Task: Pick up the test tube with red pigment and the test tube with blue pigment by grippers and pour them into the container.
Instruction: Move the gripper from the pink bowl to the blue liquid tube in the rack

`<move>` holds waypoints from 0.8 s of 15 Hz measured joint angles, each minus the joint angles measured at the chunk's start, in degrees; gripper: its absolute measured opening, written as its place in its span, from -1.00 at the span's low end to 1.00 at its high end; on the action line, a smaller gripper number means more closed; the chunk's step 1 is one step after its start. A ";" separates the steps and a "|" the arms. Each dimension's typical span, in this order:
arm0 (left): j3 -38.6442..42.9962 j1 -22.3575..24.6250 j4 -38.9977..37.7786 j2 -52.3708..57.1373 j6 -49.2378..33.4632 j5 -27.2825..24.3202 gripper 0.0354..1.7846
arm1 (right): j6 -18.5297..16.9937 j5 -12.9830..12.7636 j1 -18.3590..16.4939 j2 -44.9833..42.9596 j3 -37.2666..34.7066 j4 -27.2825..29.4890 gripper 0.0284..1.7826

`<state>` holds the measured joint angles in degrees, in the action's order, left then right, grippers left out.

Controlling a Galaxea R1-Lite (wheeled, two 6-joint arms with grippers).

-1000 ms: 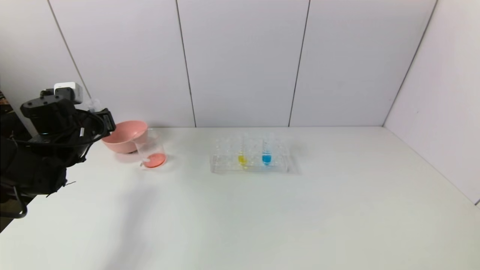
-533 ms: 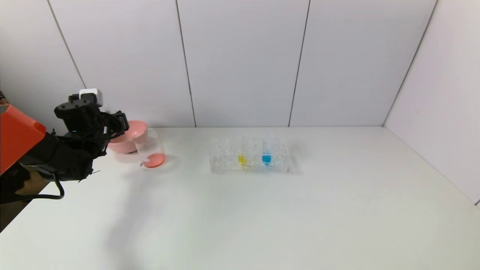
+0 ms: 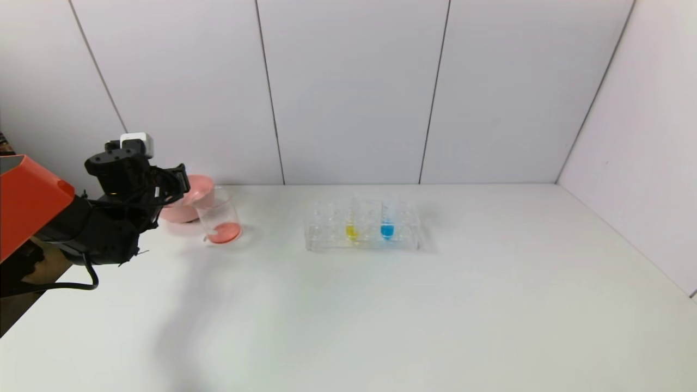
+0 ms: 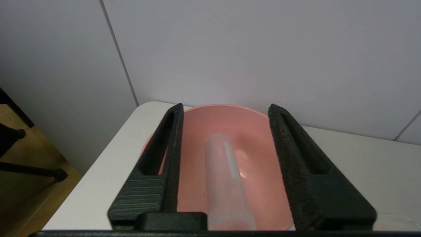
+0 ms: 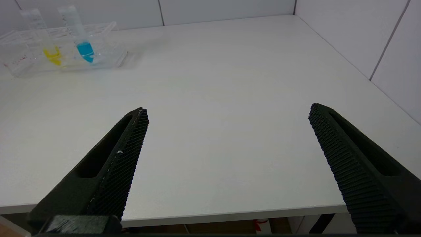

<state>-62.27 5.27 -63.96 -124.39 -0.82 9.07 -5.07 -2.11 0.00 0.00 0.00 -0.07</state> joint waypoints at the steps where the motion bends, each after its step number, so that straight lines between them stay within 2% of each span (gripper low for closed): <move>1: 0.04 0.00 -0.04 0.02 0.05 -0.01 0.25 | 0.00 0.00 0.00 0.00 0.00 -0.02 0.99; 3: 0.34 -0.01 -0.45 0.22 -0.22 -0.04 0.60 | 0.00 -0.01 0.00 0.00 0.00 0.00 0.99; 5: 2.16 -0.01 -2.49 1.16 -0.59 -2.11 0.83 | 0.00 0.00 0.00 0.00 0.00 -0.02 0.99; 7: 5.46 0.02 -4.58 3.50 -2.05 -9.42 0.96 | 0.00 0.00 0.00 0.00 0.00 -0.02 0.99; 9: 9.70 0.24 -5.11 7.52 -4.91 -18.69 0.98 | 0.00 0.00 0.00 0.00 0.00 -0.02 0.99; 12: 17.40 1.21 -6.46 13.73 -7.08 -36.74 0.98 | 0.00 0.00 0.00 0.00 0.00 -0.02 0.99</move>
<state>-44.87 6.47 -70.43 -110.67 -7.90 -27.67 -5.07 -2.11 0.00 0.00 0.00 -0.10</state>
